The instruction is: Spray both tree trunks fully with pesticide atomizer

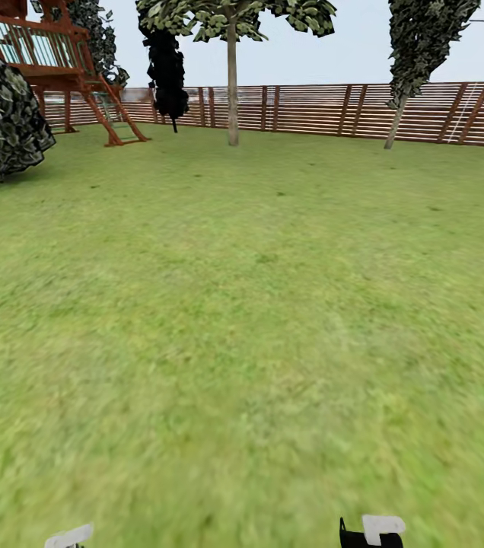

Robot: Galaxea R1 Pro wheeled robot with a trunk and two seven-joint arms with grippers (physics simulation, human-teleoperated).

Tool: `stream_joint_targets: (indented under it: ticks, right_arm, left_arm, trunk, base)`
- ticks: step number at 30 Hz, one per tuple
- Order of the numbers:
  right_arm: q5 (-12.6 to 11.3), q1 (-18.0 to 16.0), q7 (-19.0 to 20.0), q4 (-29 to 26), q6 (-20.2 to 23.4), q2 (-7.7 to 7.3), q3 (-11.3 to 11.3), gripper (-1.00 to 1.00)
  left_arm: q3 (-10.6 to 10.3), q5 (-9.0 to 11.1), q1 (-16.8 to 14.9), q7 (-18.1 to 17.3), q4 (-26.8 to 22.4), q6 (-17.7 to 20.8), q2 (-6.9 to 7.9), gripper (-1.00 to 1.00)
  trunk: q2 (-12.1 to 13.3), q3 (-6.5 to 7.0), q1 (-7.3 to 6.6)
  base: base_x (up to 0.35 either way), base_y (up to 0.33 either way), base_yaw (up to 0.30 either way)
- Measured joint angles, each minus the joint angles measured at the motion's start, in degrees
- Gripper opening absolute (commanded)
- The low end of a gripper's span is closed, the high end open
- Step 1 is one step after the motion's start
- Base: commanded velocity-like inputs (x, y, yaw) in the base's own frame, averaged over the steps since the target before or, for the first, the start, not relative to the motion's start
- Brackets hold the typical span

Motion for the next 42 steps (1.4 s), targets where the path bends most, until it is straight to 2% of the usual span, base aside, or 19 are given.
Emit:
stream_joint_targets:
  ticks: [42]
  right_arm:
    - [0.0, 0.0, 0.0, 0.0, 0.0, -0.05, 0.0, 1.0]
  left_arm:
    - [0.0, 0.0, 0.0, 0.0, 0.0, 0.0, 0.0, -1.0]
  trunk:
    - [0.0, 0.0, 0.0]
  base:
    - [0.336, 0.0, 0.0]
